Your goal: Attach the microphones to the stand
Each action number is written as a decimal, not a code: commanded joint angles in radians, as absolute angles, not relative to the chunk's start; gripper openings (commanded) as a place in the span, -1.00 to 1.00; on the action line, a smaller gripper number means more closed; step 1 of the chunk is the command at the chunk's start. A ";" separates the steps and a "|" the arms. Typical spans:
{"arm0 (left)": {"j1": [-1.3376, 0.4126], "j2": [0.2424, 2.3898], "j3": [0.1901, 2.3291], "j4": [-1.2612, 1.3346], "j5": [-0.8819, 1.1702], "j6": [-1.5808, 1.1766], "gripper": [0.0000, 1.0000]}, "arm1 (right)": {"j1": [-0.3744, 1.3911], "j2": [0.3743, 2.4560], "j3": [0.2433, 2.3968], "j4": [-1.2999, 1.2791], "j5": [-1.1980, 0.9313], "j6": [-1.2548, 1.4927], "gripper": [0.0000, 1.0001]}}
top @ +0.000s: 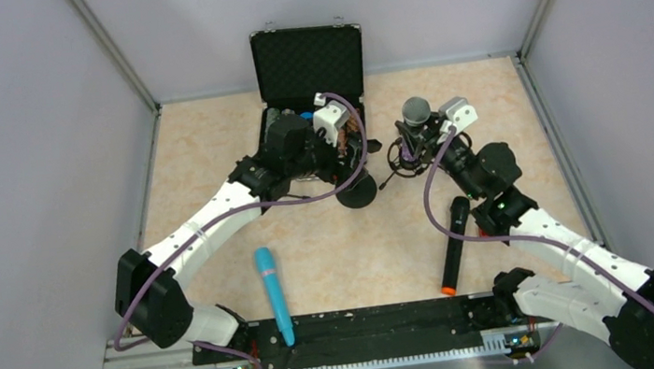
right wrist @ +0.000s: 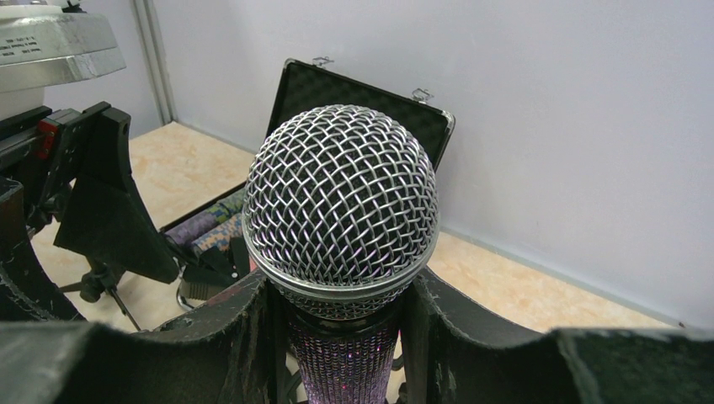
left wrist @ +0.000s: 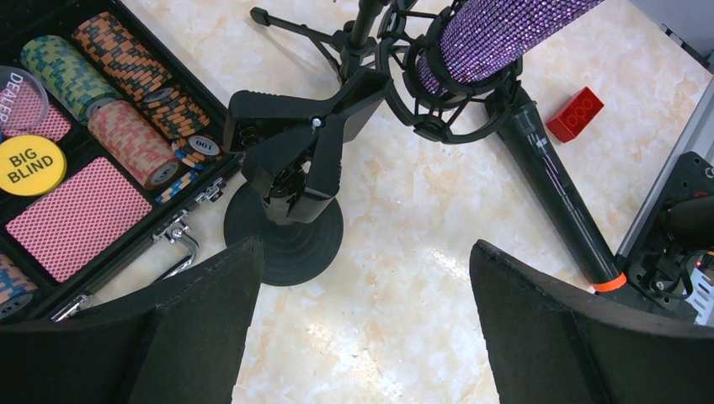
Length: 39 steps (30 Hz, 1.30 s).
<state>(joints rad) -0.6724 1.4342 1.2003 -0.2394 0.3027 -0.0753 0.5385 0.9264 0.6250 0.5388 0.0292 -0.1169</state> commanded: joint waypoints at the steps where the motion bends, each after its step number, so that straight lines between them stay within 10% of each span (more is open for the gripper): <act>1: -0.675 1.449 1.208 -0.203 0.332 -0.071 0.90 | 0.523 0.932 0.614 0.607 0.030 -0.084 -1.00; 39: -0.676 1.444 1.206 -0.206 0.342 -0.073 0.90 | 0.518 1.014 0.442 0.713 0.055 -0.092 -1.00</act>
